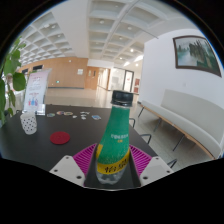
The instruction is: Pour water
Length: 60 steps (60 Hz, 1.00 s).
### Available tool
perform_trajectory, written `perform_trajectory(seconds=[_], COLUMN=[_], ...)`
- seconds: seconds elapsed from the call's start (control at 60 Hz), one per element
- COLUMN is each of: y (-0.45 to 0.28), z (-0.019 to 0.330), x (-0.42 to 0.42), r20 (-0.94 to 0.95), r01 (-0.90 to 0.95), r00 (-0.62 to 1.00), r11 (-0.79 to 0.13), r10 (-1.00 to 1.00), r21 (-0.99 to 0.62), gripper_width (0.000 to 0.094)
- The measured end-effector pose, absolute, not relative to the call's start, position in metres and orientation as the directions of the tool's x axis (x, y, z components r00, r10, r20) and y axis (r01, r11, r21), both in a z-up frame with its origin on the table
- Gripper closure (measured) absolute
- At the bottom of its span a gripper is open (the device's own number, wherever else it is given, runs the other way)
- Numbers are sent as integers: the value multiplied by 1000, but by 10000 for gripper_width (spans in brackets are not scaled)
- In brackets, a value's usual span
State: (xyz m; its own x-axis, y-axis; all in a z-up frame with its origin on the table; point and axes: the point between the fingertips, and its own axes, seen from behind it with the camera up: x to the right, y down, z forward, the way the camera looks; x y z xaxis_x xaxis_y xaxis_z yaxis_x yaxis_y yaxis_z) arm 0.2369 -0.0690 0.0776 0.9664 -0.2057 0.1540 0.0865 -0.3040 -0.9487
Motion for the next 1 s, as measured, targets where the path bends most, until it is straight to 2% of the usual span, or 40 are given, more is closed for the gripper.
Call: perform_trajectory(seconds=[0.183,0.2,0.333,0.433,0.567,0.633,0.717,0.783,0.9,1.0], y=[-64,-64,-60,-56,-31,-10,16,42,70,97], z=[80,80,99,141,226,271,324,347,360,329], x=[243,244,259,274,271,249,208,163,72,1], r20=[142,146,212,323,559,678,814,880,903,836], r01=[72,73,122,223,483,639,823,923,983,917], r00=[961,959,929,869,704,581,371,190,-133,-394], r11=[-283,-286,-291,-286,-280,-263,-247,-226,-173,-102], r10=[-236,-242,-302,-376,-439,-449,-447,-435,-408,-382], r21=[-956,-955,-949,-932,-829,-723,-511,-311,67,386], gripper_width=[472,508,524,524,523,523,526,524,524,522])
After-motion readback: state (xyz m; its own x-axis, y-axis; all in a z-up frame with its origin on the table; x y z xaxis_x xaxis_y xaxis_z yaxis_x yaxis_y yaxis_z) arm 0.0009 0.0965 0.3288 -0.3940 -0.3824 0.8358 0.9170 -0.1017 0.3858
